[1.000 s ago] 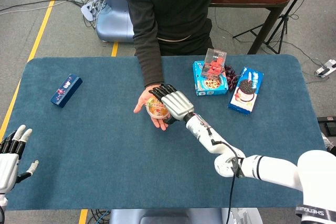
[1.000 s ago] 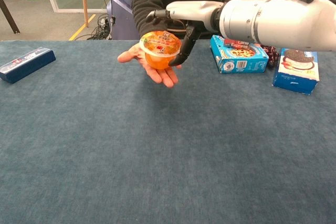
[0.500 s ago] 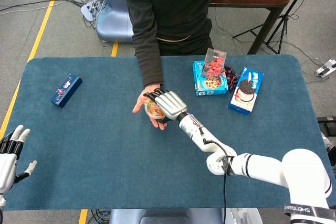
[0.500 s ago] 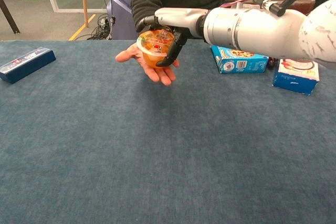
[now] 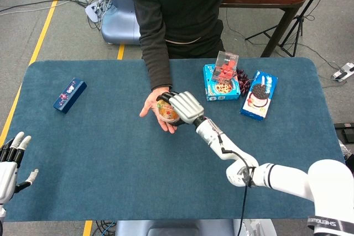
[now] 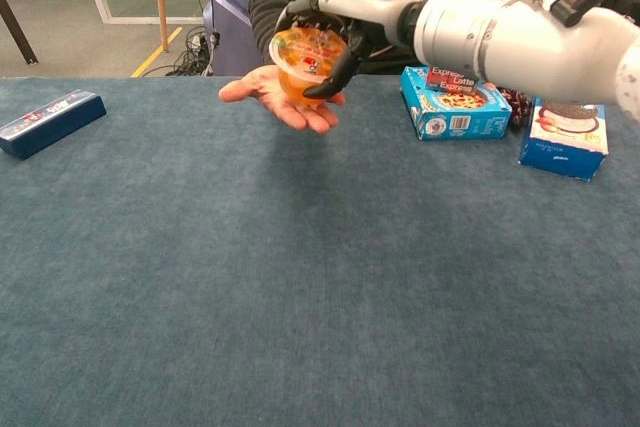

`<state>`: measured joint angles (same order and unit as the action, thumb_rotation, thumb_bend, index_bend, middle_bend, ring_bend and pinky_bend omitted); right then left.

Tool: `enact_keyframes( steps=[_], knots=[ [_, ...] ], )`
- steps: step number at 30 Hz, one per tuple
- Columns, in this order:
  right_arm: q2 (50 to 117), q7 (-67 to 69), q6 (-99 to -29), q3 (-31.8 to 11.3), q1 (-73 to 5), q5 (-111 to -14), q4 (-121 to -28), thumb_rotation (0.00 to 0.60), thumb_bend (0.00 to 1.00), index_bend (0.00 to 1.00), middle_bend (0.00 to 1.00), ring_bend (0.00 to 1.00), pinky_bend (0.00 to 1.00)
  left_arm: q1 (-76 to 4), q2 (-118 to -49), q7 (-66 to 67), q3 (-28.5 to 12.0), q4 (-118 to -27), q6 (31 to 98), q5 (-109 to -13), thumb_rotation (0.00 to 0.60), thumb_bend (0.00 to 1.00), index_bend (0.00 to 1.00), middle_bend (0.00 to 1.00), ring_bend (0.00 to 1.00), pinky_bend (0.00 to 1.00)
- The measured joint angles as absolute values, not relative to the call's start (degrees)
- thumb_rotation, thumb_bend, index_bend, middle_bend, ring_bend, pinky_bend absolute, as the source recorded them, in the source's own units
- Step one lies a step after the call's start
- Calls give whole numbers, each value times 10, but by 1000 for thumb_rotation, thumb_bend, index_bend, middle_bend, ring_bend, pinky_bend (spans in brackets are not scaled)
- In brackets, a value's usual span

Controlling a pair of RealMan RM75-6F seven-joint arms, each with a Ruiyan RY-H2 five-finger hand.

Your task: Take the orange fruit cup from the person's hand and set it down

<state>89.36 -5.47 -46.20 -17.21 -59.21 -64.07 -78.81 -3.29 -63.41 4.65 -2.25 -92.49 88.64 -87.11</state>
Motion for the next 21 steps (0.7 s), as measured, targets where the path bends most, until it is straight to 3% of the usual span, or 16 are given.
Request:
enact_keyframes(
  steps=[9,14,21],
  knots=[
    [805,-17,-501,-159,-535,-676,-856,600,388,396,394,312,597,-36,-634,47,-23,-925,883,-872,600,299,0,0,33,95],
    [746,-23,-503,-129,-500,-682,-887,600,388,396,394,312,597,-36,-635,48,-23,-925,882,-872,600,300,0,0,33,95],
    [731,-33,-491,-90,-466,-671,-874,600,387,396,390,313,592,-38,-638,53,-21,-928,878,-876,600,300,0,0,32,95]
  ],
)
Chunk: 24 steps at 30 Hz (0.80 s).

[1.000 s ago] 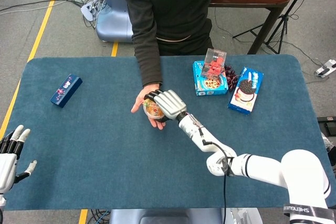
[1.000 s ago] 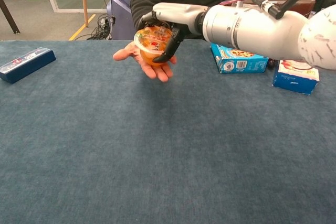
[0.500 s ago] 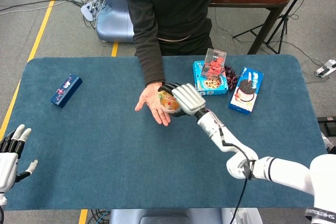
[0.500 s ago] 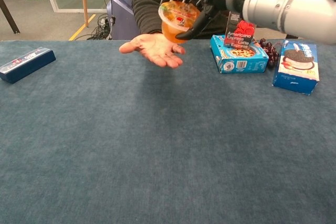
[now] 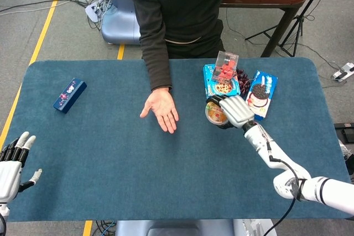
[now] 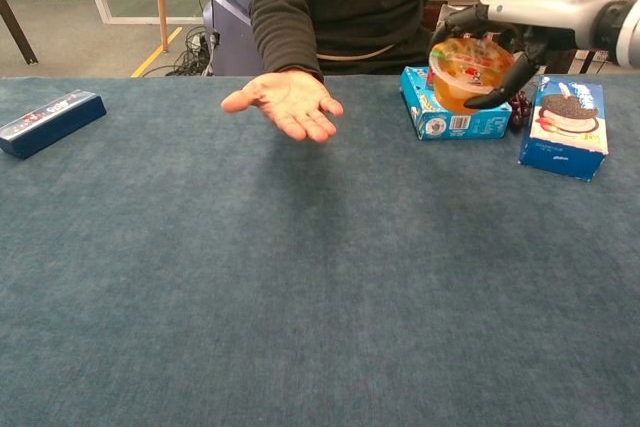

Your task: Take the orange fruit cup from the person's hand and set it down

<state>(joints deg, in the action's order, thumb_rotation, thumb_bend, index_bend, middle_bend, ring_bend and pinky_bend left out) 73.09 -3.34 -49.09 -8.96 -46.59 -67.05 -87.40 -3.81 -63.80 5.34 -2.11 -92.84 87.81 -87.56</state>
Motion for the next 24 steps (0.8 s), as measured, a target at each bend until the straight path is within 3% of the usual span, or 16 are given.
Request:
enact_keyframes(
  steps=[10,15,18,21,24],
  knots=[
    [791,-4,-458,-71,-457,-673,-783,600,383,395,348,287,522,-37,-639,59,-19,-933,878,-876,600,300,0,0,33,95],
    [828,14,-441,-67,-457,-678,-726,600,375,349,326,256,469,-37,-640,59,-19,-932,878,-875,600,300,0,0,33,95],
    [847,20,-435,-65,-456,-683,-698,600,369,267,279,208,404,-37,-641,58,-19,-931,877,-875,600,300,0,0,33,95],
    [856,24,-425,-63,-454,-684,-685,600,335,65,154,93,265,-37,-641,57,-19,-930,877,-875,600,300,0,0,33,95],
    [857,22,-420,-62,-452,-685,-683,600,314,0,86,34,203,-38,-642,56,-19,-928,875,-874,600,301,0,0,33,95]
  ],
)
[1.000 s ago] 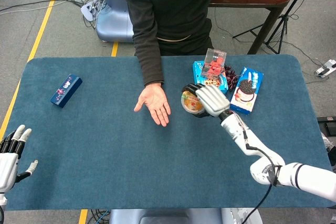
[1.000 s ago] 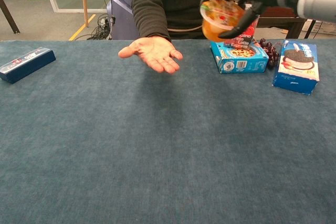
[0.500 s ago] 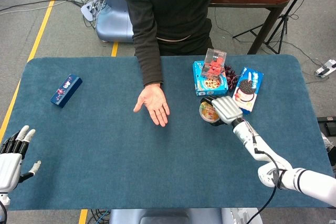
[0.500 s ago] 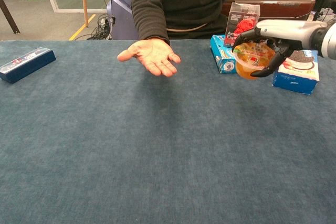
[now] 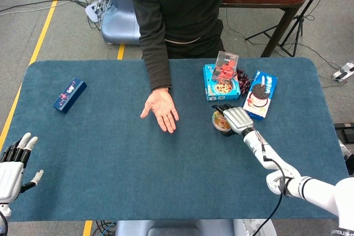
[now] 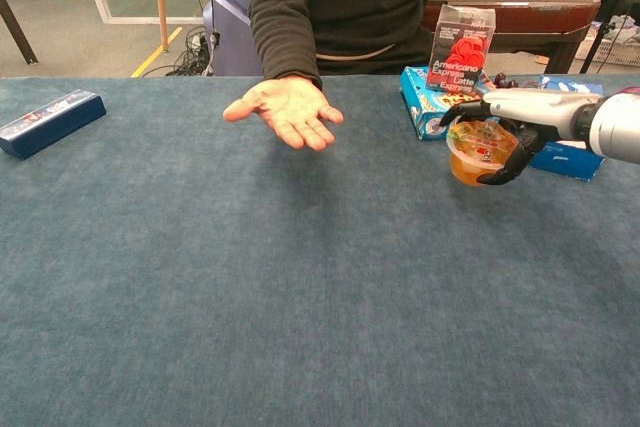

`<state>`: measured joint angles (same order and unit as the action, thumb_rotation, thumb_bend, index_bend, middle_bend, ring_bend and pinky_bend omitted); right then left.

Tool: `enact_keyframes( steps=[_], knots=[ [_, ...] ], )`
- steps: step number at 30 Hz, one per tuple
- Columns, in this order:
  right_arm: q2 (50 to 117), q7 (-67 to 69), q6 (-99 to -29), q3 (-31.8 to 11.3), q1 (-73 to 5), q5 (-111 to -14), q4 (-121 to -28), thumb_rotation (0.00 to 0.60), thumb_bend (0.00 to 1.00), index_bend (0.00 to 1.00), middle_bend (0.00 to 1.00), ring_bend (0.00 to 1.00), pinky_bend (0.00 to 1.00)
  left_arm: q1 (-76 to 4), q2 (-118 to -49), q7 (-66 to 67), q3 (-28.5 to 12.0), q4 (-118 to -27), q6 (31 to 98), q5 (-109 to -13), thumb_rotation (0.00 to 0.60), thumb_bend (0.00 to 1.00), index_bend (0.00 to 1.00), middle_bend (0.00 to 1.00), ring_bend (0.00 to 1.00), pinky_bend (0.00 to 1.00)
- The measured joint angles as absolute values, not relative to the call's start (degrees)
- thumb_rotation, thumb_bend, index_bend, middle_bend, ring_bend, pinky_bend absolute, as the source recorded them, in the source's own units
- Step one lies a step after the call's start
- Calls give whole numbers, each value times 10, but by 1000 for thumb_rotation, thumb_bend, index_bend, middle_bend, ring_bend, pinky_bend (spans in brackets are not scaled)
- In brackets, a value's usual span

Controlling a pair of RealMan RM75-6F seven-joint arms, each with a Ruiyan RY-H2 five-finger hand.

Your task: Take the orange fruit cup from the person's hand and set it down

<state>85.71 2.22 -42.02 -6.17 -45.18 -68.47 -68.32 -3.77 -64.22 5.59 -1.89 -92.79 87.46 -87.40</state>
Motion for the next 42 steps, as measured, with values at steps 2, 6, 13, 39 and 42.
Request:
enact_keyframes(
  steps=[2,6,13,39,42],
  knots=[
    [856,20,-424,-62,-448,-685,-685,600,306,0,57,12,181,-38,-643,55,-19,-927,873,-874,600,300,0,0,33,95],
    [848,13,-437,-63,-441,-687,-696,600,302,0,11,0,159,-40,-643,55,-19,-926,871,-873,600,300,0,0,33,95],
    [809,-1,-518,-66,-406,-701,-754,600,299,0,68,0,158,-40,-642,50,-22,-922,872,-869,600,300,0,0,33,95],
    [623,-59,-871,-2,-100,-752,-966,600,298,0,151,14,158,-58,-659,47,-31,-906,857,-868,600,300,0,0,33,95],
    [623,-58,-871,-2,-96,-763,-968,600,299,0,152,14,158,-58,-659,47,-31,-907,857,-868,600,300,0,0,33,95]
  ],
)
